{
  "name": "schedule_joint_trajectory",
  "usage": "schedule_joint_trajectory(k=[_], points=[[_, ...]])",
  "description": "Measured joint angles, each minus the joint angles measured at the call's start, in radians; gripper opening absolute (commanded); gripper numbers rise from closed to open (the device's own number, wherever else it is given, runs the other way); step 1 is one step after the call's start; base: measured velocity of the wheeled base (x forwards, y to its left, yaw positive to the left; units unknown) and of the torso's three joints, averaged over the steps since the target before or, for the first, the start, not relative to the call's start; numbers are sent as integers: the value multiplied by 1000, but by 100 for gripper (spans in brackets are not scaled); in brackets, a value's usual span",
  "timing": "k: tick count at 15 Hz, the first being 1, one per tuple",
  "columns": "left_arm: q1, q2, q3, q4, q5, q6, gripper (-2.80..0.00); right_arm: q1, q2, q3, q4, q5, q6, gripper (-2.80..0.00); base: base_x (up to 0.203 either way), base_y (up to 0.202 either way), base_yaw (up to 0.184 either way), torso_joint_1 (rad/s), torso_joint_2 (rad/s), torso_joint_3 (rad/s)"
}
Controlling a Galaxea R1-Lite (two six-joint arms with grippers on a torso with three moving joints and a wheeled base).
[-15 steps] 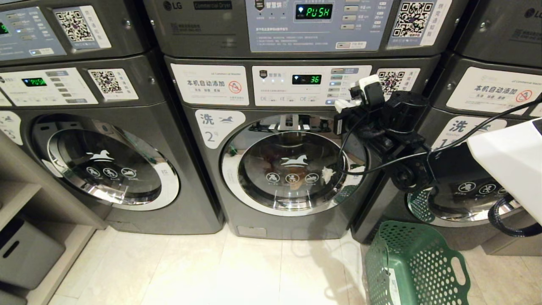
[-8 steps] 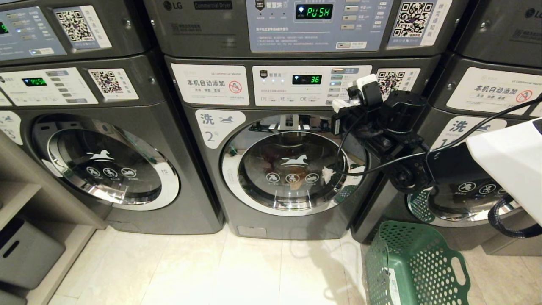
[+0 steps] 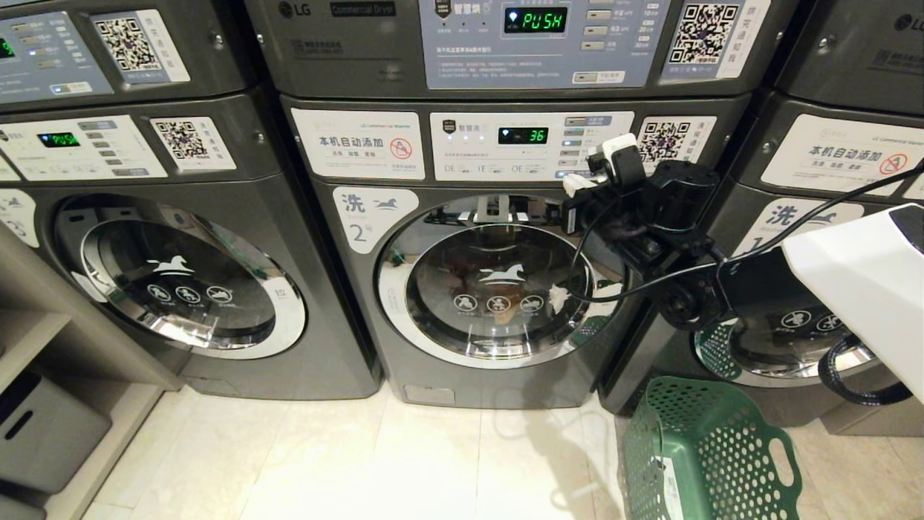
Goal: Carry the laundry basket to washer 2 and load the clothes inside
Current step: Press the washing machine switch
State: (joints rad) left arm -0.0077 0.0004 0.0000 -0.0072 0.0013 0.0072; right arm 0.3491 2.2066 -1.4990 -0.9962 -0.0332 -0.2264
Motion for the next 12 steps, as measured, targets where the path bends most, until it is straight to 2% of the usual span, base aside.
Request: schedule_joint_trajectory(k=[12], points=[[0,0,0,0,0,0,-280,-1,24,-57,7,-4,1,-280,0,0,0,0,0,0]])
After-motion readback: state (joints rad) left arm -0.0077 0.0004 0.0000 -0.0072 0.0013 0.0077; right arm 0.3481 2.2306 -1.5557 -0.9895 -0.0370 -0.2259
